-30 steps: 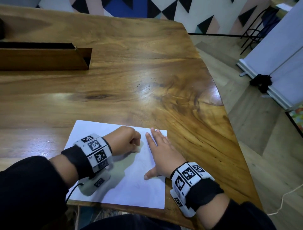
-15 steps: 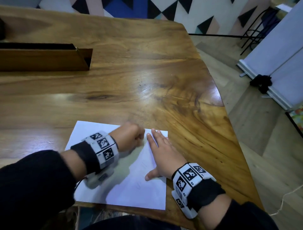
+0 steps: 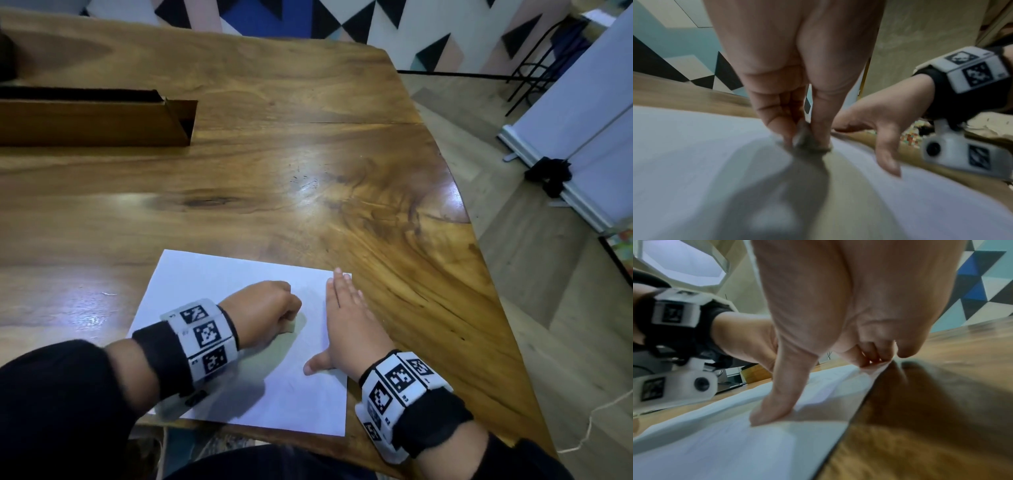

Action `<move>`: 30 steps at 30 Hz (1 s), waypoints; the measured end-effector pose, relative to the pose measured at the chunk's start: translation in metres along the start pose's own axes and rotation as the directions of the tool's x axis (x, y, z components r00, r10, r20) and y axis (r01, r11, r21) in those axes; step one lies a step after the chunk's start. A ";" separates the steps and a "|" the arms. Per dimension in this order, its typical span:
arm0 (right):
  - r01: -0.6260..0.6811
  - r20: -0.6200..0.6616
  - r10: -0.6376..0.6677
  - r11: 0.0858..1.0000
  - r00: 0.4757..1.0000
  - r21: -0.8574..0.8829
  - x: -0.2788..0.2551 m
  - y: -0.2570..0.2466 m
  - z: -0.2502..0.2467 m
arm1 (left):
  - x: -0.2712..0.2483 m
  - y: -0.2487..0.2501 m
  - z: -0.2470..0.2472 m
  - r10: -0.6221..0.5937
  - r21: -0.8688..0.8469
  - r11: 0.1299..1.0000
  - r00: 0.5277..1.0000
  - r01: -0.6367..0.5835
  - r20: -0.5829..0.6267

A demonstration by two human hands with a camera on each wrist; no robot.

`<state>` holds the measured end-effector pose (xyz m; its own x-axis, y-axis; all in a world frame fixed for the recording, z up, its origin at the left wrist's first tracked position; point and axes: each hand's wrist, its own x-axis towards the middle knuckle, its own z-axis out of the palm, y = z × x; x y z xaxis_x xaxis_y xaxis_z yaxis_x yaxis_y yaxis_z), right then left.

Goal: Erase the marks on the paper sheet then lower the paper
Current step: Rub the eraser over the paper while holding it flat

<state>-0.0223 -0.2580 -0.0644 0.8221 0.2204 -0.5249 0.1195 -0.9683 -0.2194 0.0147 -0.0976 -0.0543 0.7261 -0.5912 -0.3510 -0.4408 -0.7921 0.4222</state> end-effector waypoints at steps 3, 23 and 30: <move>-0.017 0.030 0.020 0.997 0.999 -0.079 0.000 -0.001 0.000 | 0.026 0.008 -0.024 -0.040 0.028 0.999 0.999 0.039 0.023; -0.061 0.041 0.071 0.979 0.997 -0.193 -0.006 -0.003 -0.005 | 0.032 0.004 -0.013 -0.016 -0.071 0.997 0.999 0.018 0.028; -0.056 0.049 0.067 0.978 0.997 -0.203 -0.007 -0.002 -0.004 | 0.050 0.005 -0.014 -0.117 -0.090 0.991 0.962 0.098 -0.246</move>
<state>-0.0258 -0.2581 -0.0571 0.7999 0.1602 -0.5783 0.1838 -0.9828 -0.0179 0.0567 -0.1287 -0.0579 0.8801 -0.4386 -0.1817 -0.3184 -0.8292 0.4594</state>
